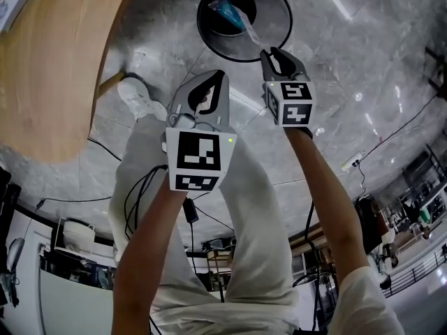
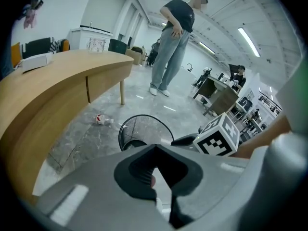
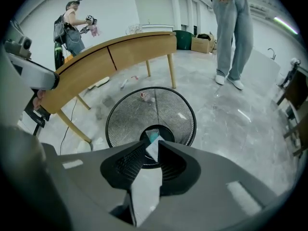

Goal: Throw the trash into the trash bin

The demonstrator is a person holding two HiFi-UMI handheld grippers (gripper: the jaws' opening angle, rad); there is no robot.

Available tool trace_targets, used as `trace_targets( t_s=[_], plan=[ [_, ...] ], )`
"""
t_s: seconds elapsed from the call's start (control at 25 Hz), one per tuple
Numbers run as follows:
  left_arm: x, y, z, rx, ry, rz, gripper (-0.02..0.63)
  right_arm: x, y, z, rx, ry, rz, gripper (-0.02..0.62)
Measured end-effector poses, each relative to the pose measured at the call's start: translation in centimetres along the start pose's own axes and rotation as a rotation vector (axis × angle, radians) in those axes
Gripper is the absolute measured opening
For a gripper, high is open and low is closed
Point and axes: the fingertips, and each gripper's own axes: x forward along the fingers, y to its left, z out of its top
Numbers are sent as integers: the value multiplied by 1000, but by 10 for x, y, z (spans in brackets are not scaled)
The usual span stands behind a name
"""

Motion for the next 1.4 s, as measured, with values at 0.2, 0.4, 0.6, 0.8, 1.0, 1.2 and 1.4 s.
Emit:
trace_targets(
  t_s=[0.2,0.4,0.6,0.8,1.0,1.2,1.4],
  plan=[
    [-7,2,3,-8,2,3,0,-5,5,5,-10,5,-2,104],
    [-19,2,17,2,-7,-1,0,-18,15,19,-23,-8,0,92],
    [-34,5,31,10,-12,-5,0,-32,29,38,-15,-26,0,81],
    [-58,15,47,10,-28,0,0,-46,48,65,-32,-51,1,72],
    [-89,30,64,1,-56,9,0,-57,72,98,-87,-84,7,72],
    [-127,67,83,-7,-103,42,0,-62,104,148,-117,-140,8,75],
    [-165,104,101,-24,-145,90,0,-69,146,203,-191,-198,41,93]
  ],
)
